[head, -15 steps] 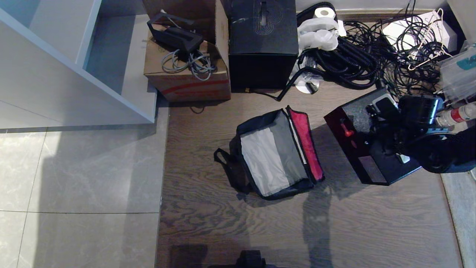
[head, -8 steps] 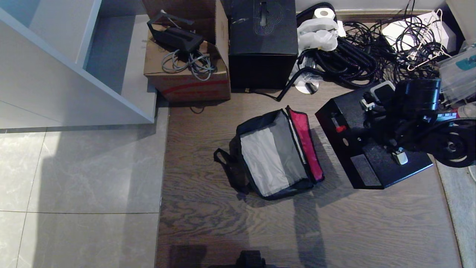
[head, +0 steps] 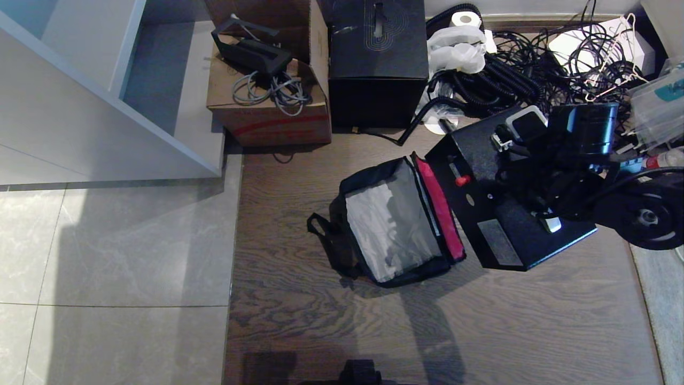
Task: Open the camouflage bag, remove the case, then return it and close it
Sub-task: Place the black box back
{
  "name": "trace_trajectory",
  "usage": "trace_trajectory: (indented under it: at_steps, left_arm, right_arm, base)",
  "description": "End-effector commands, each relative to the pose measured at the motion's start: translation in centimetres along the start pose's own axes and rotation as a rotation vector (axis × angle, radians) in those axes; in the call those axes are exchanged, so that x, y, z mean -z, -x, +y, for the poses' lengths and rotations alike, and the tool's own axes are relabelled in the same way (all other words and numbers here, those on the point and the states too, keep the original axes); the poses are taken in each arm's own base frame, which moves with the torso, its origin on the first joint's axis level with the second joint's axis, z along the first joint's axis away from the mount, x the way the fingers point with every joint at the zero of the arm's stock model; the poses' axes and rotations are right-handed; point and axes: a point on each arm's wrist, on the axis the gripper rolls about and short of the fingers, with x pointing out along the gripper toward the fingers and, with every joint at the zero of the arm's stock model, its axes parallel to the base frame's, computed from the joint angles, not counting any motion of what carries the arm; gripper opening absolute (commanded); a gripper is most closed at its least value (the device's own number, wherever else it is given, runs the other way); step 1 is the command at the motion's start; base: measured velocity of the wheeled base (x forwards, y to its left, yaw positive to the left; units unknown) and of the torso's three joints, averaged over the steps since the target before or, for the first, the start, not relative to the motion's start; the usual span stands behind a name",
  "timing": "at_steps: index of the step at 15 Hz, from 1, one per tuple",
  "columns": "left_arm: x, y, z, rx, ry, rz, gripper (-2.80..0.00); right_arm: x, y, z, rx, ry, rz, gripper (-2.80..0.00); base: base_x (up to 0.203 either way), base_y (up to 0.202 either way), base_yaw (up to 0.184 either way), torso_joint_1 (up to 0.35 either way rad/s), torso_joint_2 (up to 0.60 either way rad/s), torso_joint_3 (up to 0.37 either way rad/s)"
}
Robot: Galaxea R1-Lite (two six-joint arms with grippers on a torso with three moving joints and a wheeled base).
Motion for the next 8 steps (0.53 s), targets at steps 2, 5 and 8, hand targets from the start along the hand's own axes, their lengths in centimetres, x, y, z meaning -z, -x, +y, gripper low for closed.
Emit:
trace_trajectory:
  at_steps: [2, 5, 8]
  left_arm:
    - [0.0, 0.0, 0.0, 0.000, 0.001, 0.000, -2.80]
    - [0.0, 0.0, 0.0, 0.000, 0.001, 0.000, -2.80]
    - [0.0, 0.0, 0.0, 0.000, 0.001, 0.000, -2.80]
  right_arm:
    - [-0.7, 1.2, 0.7, -0.019, 0.001, -0.027, -2.80]
    - [-1.0, 2.1, 1.5, -0.049, 0.008, -0.048, -2.80]
    - [-1.2, 2.6, 2.0, -0.063, 0.012, -0.058, -2.80]
  base:
    - [0.000, 0.000, 0.000, 0.000, 0.00, 0.000]
    - [0.000, 0.000, 0.000, 0.000, 0.00, 0.000]
    - [0.000, 0.000, 0.000, 0.000, 0.00, 0.000]
